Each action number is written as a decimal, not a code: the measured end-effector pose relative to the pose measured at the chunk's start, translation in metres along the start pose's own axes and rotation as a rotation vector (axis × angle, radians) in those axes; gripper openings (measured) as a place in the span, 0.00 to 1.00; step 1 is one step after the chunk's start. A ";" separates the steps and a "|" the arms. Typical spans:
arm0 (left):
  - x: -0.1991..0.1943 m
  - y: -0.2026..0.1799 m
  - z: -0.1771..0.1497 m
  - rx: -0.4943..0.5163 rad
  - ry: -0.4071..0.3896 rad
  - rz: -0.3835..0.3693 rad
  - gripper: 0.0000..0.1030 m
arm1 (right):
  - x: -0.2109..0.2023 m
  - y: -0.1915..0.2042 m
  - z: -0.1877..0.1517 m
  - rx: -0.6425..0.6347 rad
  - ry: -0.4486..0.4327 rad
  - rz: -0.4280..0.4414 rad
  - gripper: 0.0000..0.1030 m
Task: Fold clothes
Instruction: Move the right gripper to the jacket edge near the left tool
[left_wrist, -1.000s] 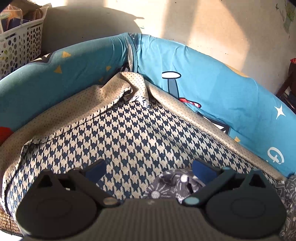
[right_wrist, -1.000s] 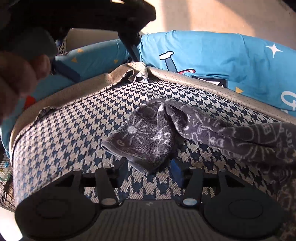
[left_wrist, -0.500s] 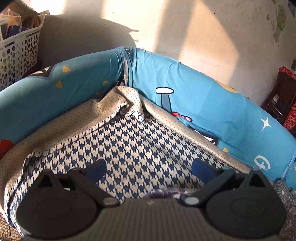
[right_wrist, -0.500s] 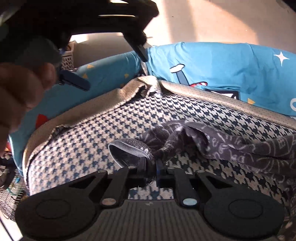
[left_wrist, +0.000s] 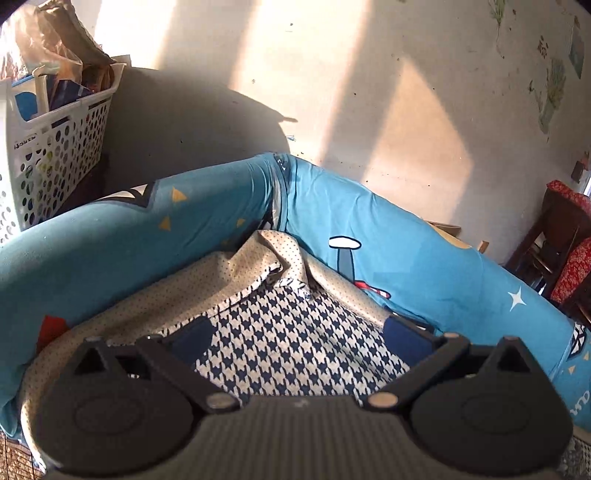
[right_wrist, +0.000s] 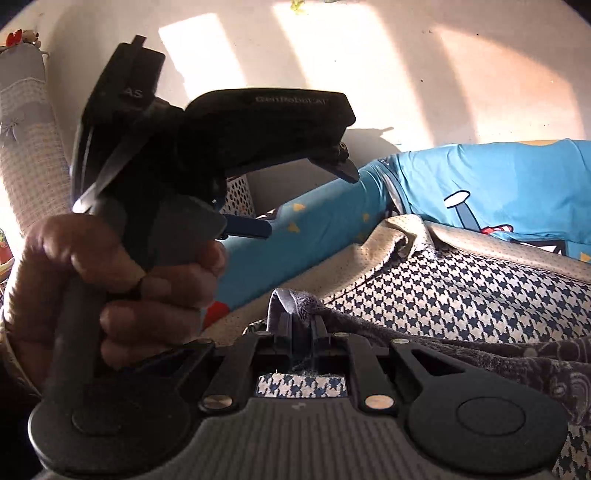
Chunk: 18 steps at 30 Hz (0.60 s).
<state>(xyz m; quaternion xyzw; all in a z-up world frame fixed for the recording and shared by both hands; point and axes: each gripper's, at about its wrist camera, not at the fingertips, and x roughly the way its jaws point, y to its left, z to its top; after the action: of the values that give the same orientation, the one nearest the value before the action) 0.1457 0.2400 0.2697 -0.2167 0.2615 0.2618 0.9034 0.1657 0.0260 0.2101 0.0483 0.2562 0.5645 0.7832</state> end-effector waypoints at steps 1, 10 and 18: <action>0.000 0.002 0.000 -0.002 0.000 0.002 1.00 | 0.000 0.003 -0.001 -0.011 0.009 0.001 0.13; 0.009 -0.018 -0.009 0.076 0.030 -0.019 1.00 | -0.009 0.015 -0.041 -0.002 0.131 -0.009 0.31; 0.024 -0.046 -0.028 0.162 0.079 -0.041 1.00 | -0.047 0.011 -0.070 -0.041 0.163 -0.192 0.40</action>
<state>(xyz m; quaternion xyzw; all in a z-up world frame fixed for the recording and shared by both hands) 0.1798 0.1978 0.2459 -0.1581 0.3126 0.2125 0.9122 0.1136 -0.0276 0.1699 -0.0386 0.3107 0.4940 0.8111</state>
